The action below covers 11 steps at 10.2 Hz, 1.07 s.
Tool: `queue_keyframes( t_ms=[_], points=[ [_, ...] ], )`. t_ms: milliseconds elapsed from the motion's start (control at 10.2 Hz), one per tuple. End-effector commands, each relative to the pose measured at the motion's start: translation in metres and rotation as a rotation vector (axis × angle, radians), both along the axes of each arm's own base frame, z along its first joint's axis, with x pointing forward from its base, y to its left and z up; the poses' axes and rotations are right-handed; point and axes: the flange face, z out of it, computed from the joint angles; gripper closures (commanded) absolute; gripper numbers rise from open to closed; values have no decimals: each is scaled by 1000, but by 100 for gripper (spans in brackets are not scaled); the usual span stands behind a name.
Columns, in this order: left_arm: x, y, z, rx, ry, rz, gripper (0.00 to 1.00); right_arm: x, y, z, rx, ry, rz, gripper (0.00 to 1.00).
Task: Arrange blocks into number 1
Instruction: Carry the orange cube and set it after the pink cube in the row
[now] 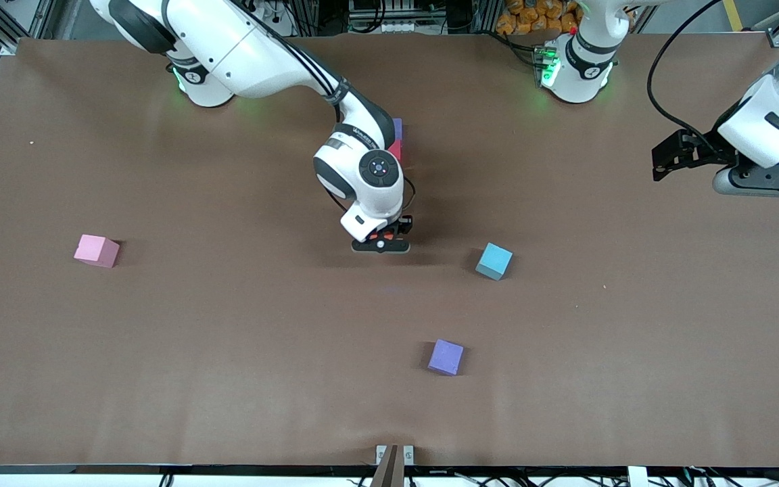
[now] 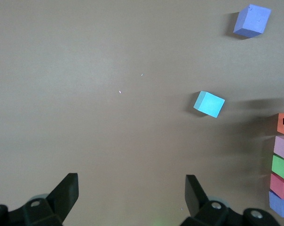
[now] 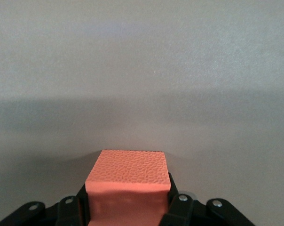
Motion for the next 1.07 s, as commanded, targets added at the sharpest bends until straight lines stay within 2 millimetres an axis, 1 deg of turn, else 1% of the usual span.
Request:
queue_keyframes(
  t_ms=[0,195,293,391,488,586,684,781,879,977],
  points=[
    [1,0,3,-22,-7,13,0,-27,-4,-27,-48,36,1,100],
    [2,4,2,-21,-5,19,0,-29,-6,-30,-54,41,3,100],
    [3,6,0,-21,-2,23,0,-29,-5,-29,-53,40,2,64],
    [4,7,-2,-20,1,25,0,-28,-5,-27,-50,36,1,1],
    [4,8,-1,-21,-1,27,0,-25,-4,-16,-42,23,0,0],
    [4,7,-1,-21,-1,25,0,-17,-9,-4,-45,18,3,0],
    [4,6,-1,-23,0,24,0,-10,-14,13,-52,13,-7,0],
    [4,6,-1,-23,0,24,0,2,-26,33,-54,11,-17,0],
    [4,6,-1,-21,-1,24,0,14,-38,59,-32,32,-21,0],
    [4,7,-1,-23,0,25,0,31,-60,92,-1,54,-23,0]
  ],
)
